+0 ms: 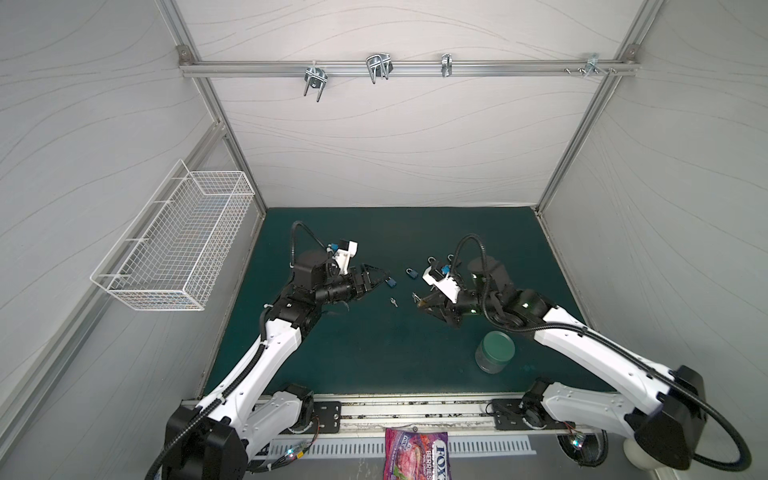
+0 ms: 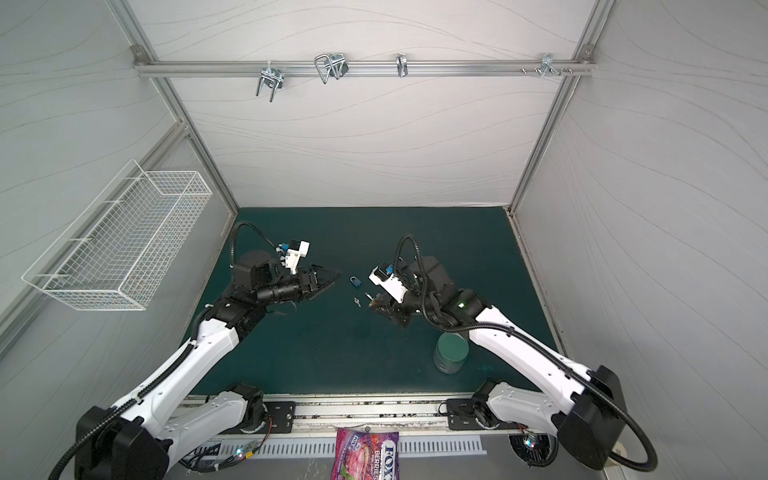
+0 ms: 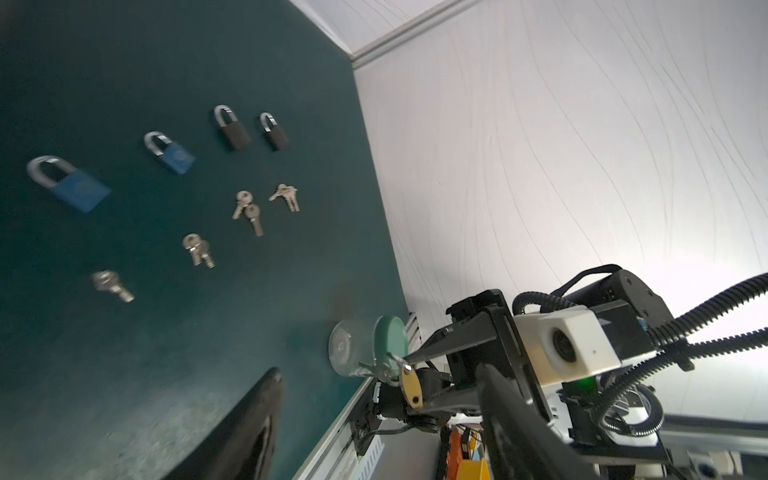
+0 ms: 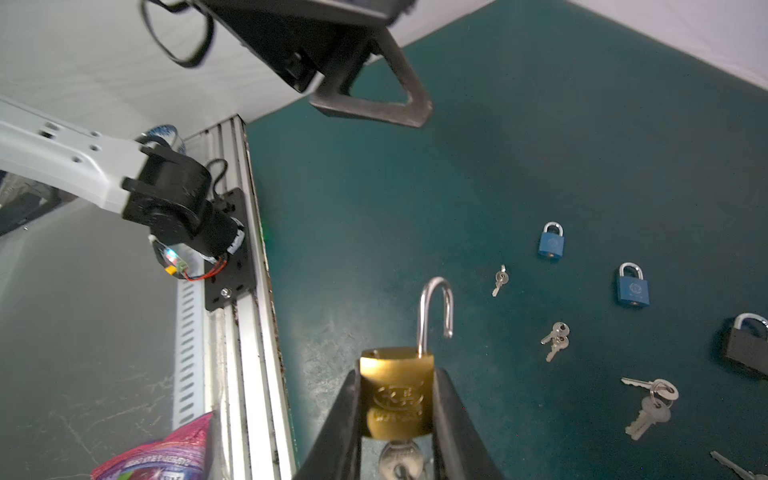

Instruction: Lock with the key

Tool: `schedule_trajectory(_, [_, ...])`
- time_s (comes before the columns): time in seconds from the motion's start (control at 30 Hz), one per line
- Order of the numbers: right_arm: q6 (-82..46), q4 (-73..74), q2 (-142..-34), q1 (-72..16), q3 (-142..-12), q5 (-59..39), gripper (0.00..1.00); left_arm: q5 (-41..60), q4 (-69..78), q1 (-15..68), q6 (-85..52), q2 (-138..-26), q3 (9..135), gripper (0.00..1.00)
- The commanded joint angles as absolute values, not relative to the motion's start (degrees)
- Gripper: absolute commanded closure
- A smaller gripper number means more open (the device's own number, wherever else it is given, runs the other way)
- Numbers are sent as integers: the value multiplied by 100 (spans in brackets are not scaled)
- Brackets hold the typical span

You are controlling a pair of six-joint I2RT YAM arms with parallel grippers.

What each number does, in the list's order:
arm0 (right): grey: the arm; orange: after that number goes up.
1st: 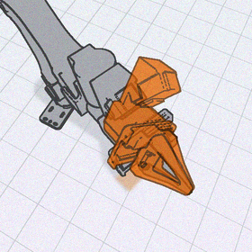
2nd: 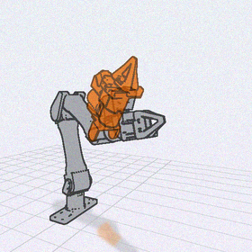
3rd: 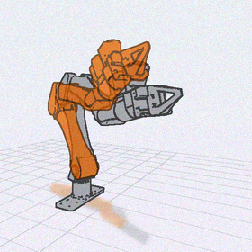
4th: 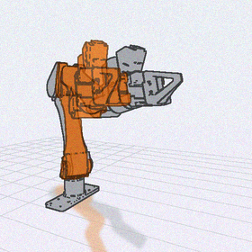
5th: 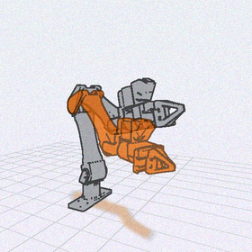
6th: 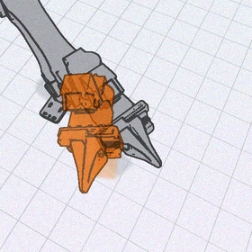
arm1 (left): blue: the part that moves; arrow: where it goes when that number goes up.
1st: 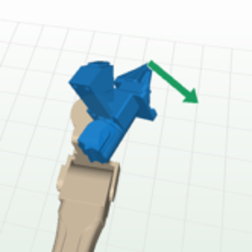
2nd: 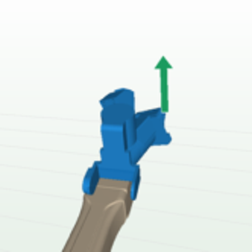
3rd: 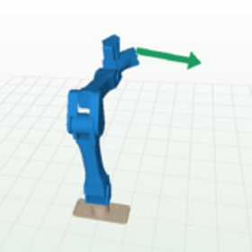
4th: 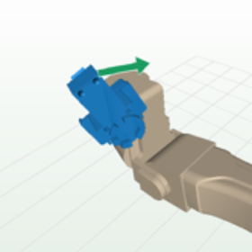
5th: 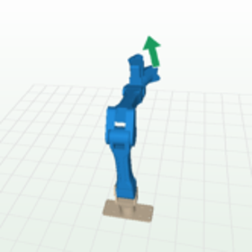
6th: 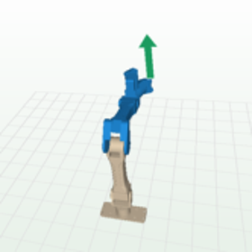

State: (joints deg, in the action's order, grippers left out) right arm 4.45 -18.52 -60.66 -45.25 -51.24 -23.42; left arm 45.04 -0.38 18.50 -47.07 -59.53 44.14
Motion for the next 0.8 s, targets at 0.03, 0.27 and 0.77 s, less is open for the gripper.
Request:
schedule_trajectory(0.03, [-191, -2066, -5513, -4448, -5062, -2599, 100, 4508, 641, 2318, -4444, -6186, 4873, 26])
schedule_trajectory(0.27, [-394, -2276, -5715, -4219, -5395, -3854, 100, 4718, 1362, 2972, -4575, -6501, 4956, 27])
schedule_trajectory(0.77, [-1221, -1483, -5881, -3631, -5323, -4715, 100, 5273, 1453, 3359, -4461, -6554, 5015, 50])
